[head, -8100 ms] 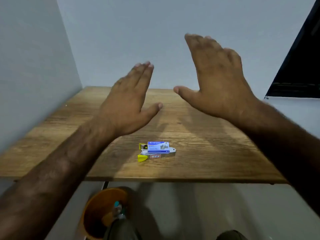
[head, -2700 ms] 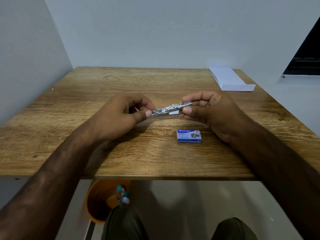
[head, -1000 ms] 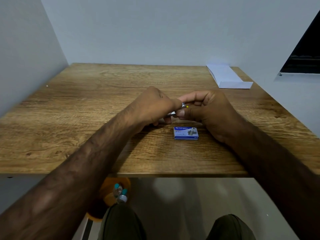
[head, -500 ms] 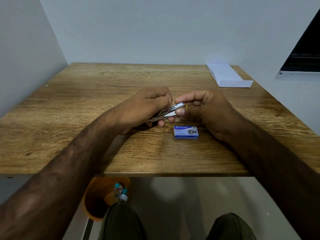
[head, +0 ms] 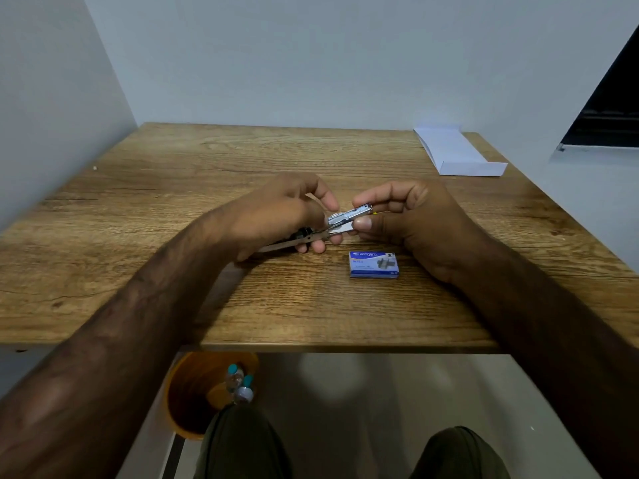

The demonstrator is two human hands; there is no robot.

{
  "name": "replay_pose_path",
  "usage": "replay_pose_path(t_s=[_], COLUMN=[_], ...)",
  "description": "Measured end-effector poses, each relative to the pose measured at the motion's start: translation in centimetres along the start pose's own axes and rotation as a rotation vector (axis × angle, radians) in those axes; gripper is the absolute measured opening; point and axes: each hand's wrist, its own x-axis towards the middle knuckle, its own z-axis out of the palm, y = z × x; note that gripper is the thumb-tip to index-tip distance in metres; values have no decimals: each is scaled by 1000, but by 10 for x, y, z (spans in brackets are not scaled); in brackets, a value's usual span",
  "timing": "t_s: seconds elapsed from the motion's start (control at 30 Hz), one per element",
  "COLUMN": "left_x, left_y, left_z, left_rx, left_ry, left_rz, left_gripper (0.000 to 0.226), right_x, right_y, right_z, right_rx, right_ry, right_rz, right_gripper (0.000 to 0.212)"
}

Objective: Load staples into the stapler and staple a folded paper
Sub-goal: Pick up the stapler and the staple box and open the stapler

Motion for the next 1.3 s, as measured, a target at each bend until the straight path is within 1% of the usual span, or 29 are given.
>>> replay_pose_path(t_s=[0.17,0.27,0.37,0.47,0.53,0.6,0.67,0.73,0.8,0.87,0.93,1.03,1.13,1.2,1.3], left_x=[2,1,0,-1,-3,-6,-9,-13,-16,-17,-16,-16,-19,-21,-21], left_y=[11,14,15,20,27,35,43,47,45,38,27,16,14,15,18], left_z=[-5,-9,-9,-9,-11,-12,-9,-2,10,21,26,24,24,24,23], left_rx=[147,213,196,181,192,241,397,660,927,1143,1248,1226,1233,1214,1073], left_ry=[-98,-116,-26,127,233,320,407,490,561,580,539,473,449,445,479], left_rz=[-121,-148,-136,-94,-46,25,132,244,309,348,370,394,427,447,476], left_gripper=[26,30,27,24,22,22,26,29,29,31,37,48,60,57,44], right_x=[-2,-3,-3,-4,-5,-6,-7,-8,-6,-5,-4,-5,-4,-3,-1], right_y=[0,-1,-5,-11,-17,-22,-27,-30,-34,-35,-32,-26,-25,-27,-28], right_z=[-2,0,4,9,13,17,24,34,43,49,52,53,52,51,51], right_rx=[32,80,147,227,288,360,440,549,646,707,745,748,753,779,846], right_ry=[3,18,56,102,144,120,32,-60,-118,-127,-95,-72,-64,-59,-63], right_rz=[-36,-51,-24,40,107,179,248,290,291,277,283,279,275,271,257], right_gripper=[25,26,34,47,47,44,42,45,46,43,40,39,39,41,43])
